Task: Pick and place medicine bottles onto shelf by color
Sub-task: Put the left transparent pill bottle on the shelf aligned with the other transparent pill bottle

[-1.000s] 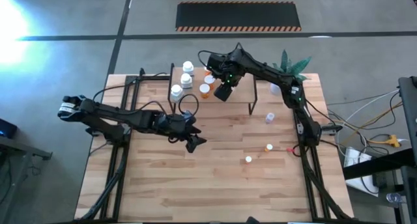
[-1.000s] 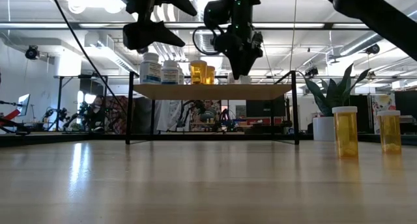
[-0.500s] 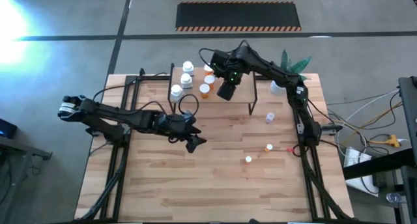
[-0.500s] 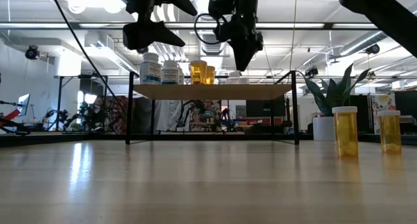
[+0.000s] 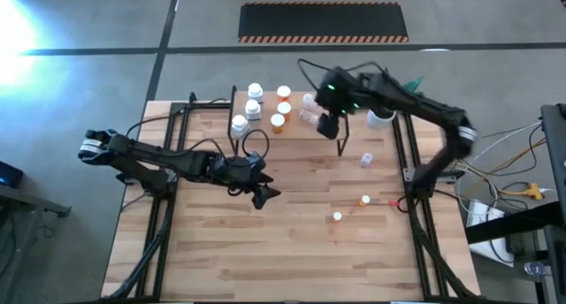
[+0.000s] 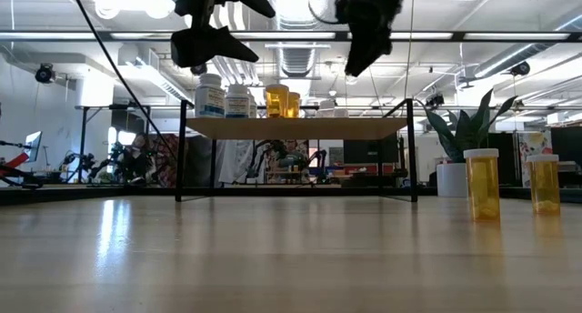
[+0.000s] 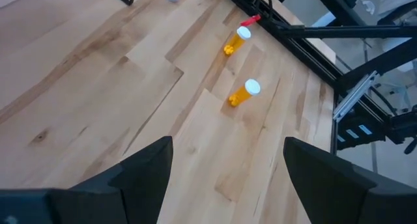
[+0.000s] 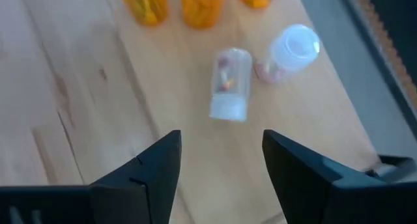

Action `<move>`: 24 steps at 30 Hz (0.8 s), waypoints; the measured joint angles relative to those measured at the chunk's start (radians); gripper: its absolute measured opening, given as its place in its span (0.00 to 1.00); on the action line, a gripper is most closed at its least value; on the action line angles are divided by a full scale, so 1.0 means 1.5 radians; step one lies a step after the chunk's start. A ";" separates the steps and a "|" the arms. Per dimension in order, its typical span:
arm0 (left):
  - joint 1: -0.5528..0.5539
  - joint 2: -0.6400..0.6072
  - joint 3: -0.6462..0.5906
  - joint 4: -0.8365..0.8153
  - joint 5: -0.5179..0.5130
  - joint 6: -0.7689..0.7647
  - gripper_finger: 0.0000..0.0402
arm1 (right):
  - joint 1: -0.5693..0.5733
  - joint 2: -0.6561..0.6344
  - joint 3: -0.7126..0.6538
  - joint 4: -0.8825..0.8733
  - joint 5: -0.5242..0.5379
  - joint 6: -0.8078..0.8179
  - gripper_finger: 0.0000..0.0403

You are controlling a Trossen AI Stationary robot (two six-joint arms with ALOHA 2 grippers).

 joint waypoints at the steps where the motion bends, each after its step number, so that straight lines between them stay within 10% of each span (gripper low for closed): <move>1: 0.000 0.000 0.000 0.002 -0.001 0.000 0.69 | 0.000 -0.037 -0.059 0.057 -0.003 0.005 0.51; 9: 0.000 -0.001 0.000 0.017 -0.005 0.001 0.69 | 0.000 -0.200 -0.400 0.459 -0.001 0.068 0.53; 24: 0.000 -0.001 0.002 0.051 -0.002 -0.011 0.69 | -0.008 -0.188 -0.588 0.740 0.021 0.100 0.66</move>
